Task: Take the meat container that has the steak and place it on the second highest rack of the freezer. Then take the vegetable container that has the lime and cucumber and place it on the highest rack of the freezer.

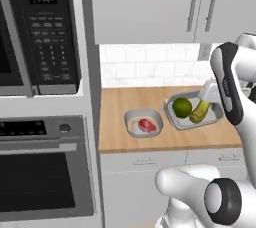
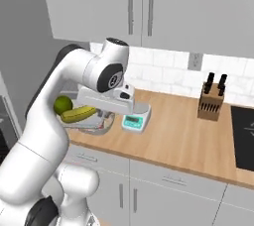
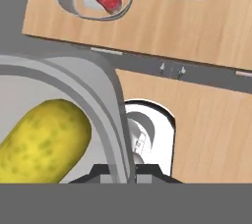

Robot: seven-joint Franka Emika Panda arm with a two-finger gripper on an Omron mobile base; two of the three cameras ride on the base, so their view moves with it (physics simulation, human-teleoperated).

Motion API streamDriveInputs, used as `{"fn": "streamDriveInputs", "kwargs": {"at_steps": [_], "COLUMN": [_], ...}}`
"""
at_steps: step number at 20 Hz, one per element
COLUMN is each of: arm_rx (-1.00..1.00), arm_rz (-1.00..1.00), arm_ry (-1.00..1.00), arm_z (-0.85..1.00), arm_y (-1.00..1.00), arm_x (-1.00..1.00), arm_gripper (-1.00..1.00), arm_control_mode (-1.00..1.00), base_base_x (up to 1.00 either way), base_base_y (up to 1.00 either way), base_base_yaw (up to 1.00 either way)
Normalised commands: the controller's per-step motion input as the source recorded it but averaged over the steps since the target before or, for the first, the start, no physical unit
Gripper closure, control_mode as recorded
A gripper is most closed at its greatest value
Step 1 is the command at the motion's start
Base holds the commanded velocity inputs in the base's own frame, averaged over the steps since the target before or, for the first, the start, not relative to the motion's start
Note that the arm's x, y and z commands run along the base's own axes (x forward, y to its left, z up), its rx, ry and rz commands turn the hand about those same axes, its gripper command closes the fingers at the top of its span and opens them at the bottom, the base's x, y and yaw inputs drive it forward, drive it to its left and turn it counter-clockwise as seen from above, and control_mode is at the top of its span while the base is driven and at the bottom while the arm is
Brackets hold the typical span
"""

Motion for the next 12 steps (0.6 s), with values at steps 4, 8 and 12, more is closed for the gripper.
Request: {"fn": "streamDriveInputs", "kwargs": {"at_steps": [4,8,12], "arm_rx": [0.00,0.00,0.00], "arm_rz": [0.00,0.00,0.00], "arm_ry": [0.00,0.00,0.00], "arm_z": [0.00,0.00,0.00], "arm_y": [0.00,0.00,0.00], "arm_x": [0.00,0.00,0.00], "arm_gripper": [1.00,1.00,1.00], "arm_control_mode": [1.00,1.00,1.00], "base_base_x": [-0.28,0.01,0.09], "base_base_y": [0.01,0.03,0.32], "base_base_yaw": [0.77,0.98,0.96]}}
